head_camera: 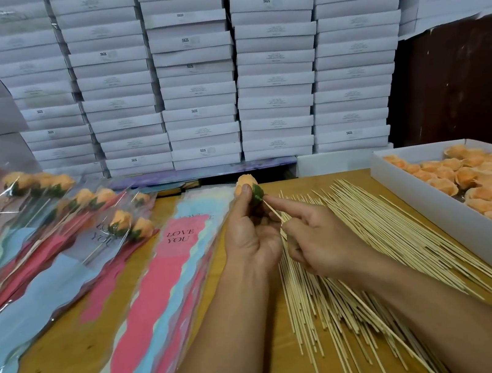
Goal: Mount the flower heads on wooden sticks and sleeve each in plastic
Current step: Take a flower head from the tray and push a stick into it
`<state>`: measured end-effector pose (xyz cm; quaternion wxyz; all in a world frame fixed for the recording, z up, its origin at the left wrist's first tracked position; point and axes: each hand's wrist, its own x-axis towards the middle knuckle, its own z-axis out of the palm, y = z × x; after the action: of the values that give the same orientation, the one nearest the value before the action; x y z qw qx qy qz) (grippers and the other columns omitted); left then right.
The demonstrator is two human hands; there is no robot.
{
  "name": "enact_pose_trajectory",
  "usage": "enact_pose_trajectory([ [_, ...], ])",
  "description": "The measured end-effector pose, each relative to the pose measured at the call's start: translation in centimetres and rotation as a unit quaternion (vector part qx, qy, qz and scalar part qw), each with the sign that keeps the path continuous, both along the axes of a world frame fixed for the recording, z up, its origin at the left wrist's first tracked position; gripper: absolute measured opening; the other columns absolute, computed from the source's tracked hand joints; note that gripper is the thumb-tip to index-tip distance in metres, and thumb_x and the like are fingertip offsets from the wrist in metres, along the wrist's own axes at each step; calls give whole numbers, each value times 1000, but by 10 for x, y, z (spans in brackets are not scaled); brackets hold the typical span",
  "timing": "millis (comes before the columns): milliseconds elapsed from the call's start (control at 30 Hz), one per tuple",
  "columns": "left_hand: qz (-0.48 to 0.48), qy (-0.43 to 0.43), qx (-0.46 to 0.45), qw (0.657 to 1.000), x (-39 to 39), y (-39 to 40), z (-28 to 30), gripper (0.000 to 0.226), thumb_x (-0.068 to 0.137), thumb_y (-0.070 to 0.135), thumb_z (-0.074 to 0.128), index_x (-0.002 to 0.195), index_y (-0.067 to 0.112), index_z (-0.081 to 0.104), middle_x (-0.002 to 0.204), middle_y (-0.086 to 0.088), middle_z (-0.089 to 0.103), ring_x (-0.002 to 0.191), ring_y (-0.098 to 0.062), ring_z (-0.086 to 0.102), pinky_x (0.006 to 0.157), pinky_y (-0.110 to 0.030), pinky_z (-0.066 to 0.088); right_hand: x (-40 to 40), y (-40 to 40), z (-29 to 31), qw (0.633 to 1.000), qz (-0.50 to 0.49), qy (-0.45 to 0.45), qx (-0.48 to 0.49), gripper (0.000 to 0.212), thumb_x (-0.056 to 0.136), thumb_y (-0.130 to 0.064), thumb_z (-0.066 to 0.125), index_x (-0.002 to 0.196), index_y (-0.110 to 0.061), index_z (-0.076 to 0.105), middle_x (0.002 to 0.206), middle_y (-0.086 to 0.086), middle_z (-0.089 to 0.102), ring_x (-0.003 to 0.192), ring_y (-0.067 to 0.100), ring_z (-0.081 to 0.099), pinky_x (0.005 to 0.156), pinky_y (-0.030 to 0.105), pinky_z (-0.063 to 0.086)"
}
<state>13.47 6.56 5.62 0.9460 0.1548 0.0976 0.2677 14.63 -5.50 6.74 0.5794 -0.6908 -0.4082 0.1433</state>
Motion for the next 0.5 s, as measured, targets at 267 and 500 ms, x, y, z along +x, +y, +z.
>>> enact_pose_trajectory([
  [267,7,1,14,1000,0,-1,0,47,92,14,66,137,2,54,84,-7,57,80,-15,54,110,-33,38,2,-1,1,1000,7,7,18,64,99,2,36,119,-57,51,42,-6,42,36,6,33,37,20,29],
  [500,12,-2,6,1000,0,-1,-1,45,91,14,67,133,1,57,86,-8,58,85,-16,55,110,-33,39,4,-1,0,1000,7,9,13,64,98,3,37,137,-47,50,44,-1,41,37,9,34,37,22,30],
])
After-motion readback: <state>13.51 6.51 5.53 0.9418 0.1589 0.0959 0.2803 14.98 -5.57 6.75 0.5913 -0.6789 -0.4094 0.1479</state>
